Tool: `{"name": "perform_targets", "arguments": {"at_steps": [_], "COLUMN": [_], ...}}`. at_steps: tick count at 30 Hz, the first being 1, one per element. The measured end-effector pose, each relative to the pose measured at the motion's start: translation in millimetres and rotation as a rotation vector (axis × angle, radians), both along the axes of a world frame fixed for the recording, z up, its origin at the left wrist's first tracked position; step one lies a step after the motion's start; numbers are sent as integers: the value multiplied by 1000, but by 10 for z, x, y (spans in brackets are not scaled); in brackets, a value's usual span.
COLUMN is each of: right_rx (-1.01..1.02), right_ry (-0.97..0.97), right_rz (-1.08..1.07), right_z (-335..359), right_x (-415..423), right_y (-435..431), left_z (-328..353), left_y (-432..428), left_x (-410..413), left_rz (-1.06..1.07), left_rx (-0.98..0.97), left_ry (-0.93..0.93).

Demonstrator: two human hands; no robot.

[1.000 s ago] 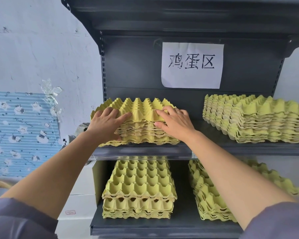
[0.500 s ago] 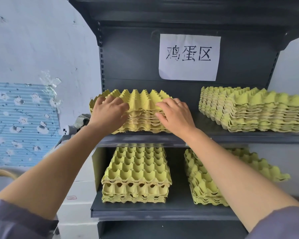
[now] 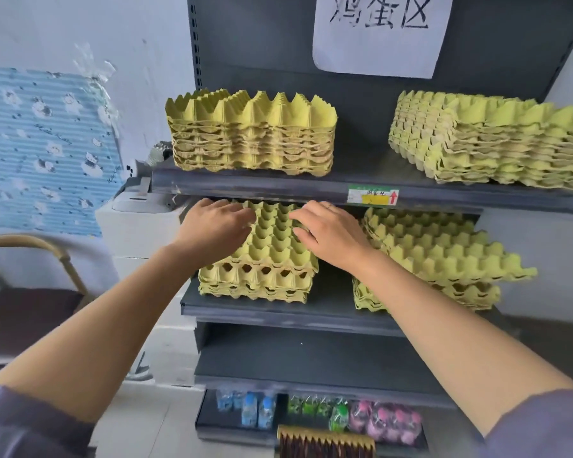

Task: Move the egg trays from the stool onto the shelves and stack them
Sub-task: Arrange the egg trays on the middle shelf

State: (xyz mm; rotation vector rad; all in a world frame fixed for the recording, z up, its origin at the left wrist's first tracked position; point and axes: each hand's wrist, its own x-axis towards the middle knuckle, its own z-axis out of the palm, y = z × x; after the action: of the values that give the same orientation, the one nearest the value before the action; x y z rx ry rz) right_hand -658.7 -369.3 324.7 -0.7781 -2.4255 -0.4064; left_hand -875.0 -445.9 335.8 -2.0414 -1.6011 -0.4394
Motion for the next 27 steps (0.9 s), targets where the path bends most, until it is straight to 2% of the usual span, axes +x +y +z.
{"name": "perform_targets", "arguments": {"at_steps": [7,13,23,27], "right_rx": [-213,-382,-532,-532], "right_ry": [-194,-295,-386,-344], "right_rz": [-39,-181,-404,-412], "right_z": [-384,-631,-1049,-1144], "right_x": [-167,-423,-546,-586], "right_y": [11,257,643,779], "left_z": [-439,-704,-1193,-1356], "left_y": [72,369,936,1132], "left_x": [-241,-530,-767,-804], "left_rz": [99,122,141,177], "left_rx": [-215,-352,-523,-577], "left_ry": [-8,-17,21,23]}}
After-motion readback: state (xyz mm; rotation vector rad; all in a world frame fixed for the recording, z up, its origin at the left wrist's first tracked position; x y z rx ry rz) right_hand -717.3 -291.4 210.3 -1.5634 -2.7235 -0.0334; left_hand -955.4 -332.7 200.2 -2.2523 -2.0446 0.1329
